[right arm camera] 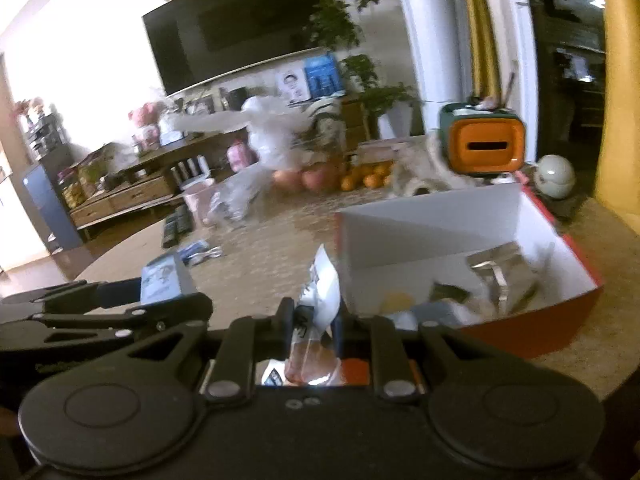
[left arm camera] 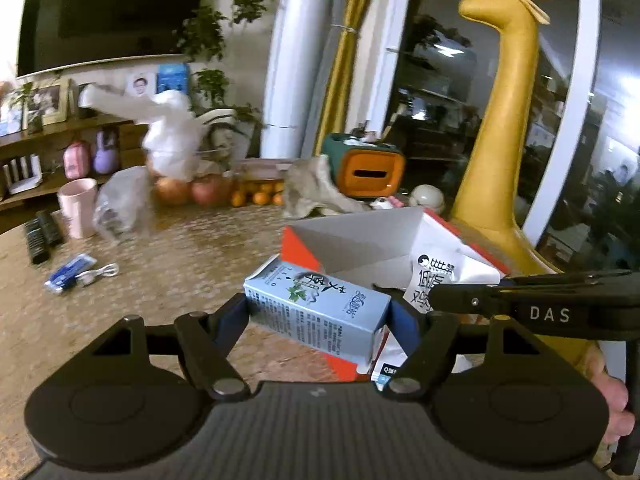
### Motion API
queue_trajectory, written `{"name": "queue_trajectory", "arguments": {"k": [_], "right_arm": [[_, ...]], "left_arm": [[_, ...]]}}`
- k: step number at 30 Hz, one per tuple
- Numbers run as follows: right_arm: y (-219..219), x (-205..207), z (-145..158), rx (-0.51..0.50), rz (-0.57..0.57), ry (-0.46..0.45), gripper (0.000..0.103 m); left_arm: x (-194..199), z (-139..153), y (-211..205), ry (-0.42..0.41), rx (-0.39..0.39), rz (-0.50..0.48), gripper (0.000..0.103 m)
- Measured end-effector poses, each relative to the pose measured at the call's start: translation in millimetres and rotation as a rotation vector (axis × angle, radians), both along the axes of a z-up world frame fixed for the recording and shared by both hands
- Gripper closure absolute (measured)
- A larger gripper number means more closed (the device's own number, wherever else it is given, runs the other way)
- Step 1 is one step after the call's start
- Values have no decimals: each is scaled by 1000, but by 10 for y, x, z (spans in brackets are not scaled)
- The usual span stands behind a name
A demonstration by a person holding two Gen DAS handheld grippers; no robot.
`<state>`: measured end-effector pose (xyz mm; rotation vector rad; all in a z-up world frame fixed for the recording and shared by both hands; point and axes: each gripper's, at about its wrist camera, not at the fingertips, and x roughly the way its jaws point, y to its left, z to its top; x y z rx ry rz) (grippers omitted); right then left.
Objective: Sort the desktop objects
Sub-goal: 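Carry the milk carton and snack packet with both tools over the shoebox, then lower the carton and packet into the shoebox and open both tools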
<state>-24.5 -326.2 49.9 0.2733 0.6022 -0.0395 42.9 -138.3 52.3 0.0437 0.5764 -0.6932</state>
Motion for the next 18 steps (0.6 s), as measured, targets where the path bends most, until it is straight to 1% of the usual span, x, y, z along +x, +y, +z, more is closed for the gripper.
{"name": "queue_trajectory", "arguments": {"k": [9,18], "right_arm": [[-479,-27,-53,-7,-92,-14,85],[-832,159,-136,-23,-157,-11,85]], "left_arm": [[95,-63,-523,-5,31,-79,29],[343,-177,-991,7,71,-132,29]]}}
